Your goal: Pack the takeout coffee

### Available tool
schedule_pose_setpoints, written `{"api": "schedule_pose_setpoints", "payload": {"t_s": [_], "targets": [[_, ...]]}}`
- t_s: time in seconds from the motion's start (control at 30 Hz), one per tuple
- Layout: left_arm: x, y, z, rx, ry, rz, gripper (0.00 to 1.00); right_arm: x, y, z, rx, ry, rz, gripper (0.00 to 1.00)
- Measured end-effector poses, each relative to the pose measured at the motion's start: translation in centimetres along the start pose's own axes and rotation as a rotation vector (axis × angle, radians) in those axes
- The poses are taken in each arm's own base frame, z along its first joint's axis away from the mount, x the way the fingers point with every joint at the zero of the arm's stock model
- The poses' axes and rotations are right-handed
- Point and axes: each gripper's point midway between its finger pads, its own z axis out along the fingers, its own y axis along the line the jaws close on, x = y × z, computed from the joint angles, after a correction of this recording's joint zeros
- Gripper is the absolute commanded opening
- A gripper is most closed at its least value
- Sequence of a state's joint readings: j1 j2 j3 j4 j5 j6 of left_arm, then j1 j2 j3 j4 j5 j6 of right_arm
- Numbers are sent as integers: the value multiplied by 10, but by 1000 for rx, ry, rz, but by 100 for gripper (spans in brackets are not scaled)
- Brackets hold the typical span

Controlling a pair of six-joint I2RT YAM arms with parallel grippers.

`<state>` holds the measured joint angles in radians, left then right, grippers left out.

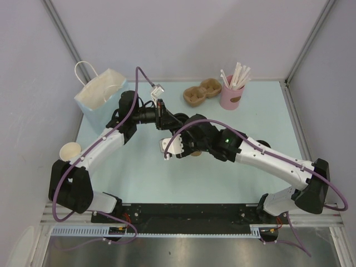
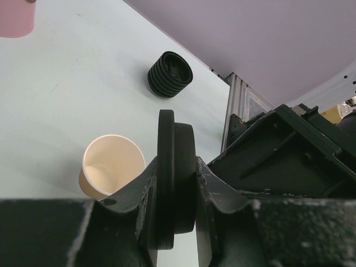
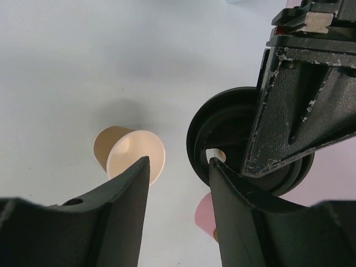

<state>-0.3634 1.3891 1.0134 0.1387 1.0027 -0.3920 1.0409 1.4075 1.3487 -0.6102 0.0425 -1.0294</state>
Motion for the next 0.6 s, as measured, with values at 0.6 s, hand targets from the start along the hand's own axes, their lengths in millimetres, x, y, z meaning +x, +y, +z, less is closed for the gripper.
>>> {"api": "schedule_pose_setpoints", "payload": {"t_s": [0.6], "targets": [[2,0,0,-2,7,-10,23,2,-5,15,24,29,-8,31]]}}
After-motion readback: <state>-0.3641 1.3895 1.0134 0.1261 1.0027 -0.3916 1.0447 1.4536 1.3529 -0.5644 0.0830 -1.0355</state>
